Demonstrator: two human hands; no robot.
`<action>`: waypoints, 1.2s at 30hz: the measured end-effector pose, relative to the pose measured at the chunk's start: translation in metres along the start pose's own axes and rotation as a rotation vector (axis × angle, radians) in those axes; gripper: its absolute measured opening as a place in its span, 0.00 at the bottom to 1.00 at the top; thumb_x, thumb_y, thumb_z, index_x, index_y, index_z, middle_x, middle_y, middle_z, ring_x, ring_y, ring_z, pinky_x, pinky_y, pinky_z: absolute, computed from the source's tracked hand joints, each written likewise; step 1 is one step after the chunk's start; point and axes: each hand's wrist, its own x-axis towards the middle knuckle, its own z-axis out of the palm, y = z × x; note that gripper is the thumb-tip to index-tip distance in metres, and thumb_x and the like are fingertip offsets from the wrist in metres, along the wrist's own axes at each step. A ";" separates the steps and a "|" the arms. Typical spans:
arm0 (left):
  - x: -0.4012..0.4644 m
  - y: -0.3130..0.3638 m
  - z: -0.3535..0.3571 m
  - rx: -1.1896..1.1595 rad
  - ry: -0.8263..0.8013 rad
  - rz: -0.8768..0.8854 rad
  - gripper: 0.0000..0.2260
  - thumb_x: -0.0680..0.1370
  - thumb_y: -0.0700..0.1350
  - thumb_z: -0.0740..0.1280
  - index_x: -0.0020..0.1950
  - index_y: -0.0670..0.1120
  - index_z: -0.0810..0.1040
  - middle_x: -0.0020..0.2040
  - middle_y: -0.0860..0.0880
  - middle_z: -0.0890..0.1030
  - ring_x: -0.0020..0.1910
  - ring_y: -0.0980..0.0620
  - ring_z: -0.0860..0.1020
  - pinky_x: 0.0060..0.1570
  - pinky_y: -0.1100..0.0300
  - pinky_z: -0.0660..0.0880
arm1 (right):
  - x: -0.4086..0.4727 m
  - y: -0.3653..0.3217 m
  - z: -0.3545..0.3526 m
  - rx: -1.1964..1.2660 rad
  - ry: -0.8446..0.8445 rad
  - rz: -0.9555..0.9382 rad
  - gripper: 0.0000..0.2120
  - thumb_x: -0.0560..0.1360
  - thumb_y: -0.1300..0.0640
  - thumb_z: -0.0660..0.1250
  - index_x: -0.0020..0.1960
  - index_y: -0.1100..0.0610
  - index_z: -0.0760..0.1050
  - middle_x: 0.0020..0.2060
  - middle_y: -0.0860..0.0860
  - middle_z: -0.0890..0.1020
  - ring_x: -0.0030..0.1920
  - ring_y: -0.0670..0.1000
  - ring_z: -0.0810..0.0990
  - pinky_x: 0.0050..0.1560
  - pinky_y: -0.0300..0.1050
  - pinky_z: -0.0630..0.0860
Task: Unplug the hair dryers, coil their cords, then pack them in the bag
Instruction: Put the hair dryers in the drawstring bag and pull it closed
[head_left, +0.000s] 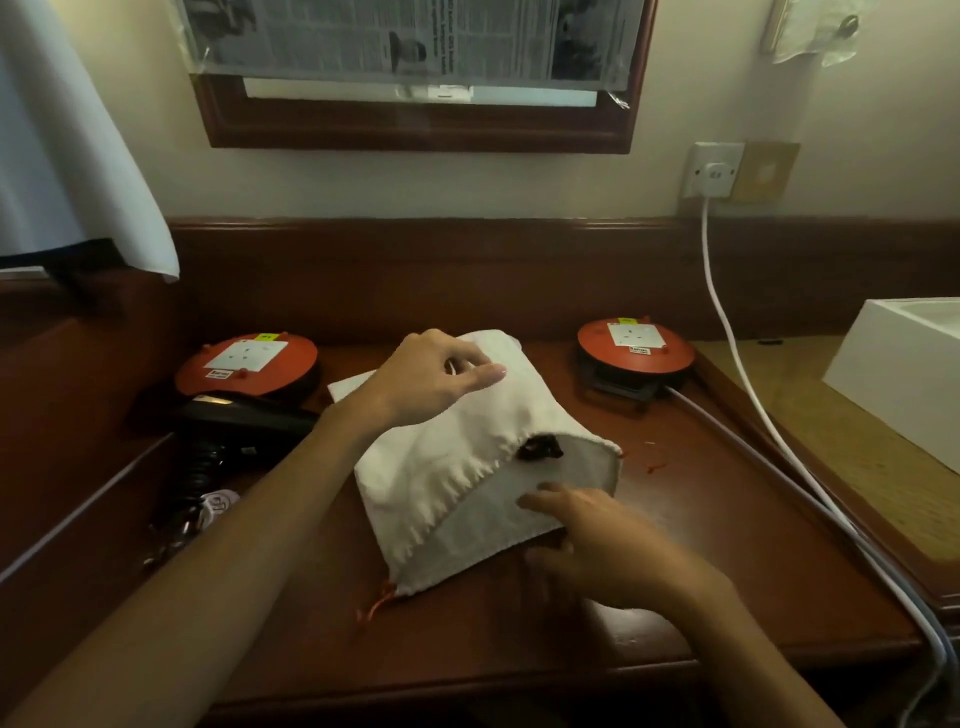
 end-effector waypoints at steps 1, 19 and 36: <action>-0.002 -0.014 0.009 0.038 0.034 -0.078 0.16 0.80 0.61 0.66 0.55 0.52 0.86 0.51 0.51 0.85 0.50 0.54 0.81 0.47 0.58 0.77 | -0.013 -0.001 -0.011 0.057 -0.036 -0.036 0.23 0.79 0.50 0.68 0.74 0.45 0.71 0.69 0.43 0.76 0.65 0.43 0.76 0.66 0.44 0.75; -0.029 -0.118 0.093 0.425 -0.133 -0.490 0.37 0.78 0.74 0.45 0.84 0.60 0.45 0.84 0.51 0.38 0.82 0.43 0.32 0.75 0.35 0.29 | 0.171 0.015 0.008 -0.558 0.264 -0.013 0.26 0.83 0.54 0.56 0.80 0.54 0.60 0.81 0.55 0.55 0.80 0.63 0.53 0.76 0.64 0.55; -0.025 -0.125 0.090 0.459 -0.197 -0.424 0.38 0.74 0.78 0.43 0.82 0.65 0.42 0.84 0.53 0.37 0.81 0.42 0.30 0.75 0.34 0.30 | 0.212 0.020 -0.007 -0.597 0.110 -0.019 0.20 0.83 0.49 0.59 0.71 0.57 0.73 0.75 0.55 0.69 0.77 0.58 0.61 0.71 0.73 0.61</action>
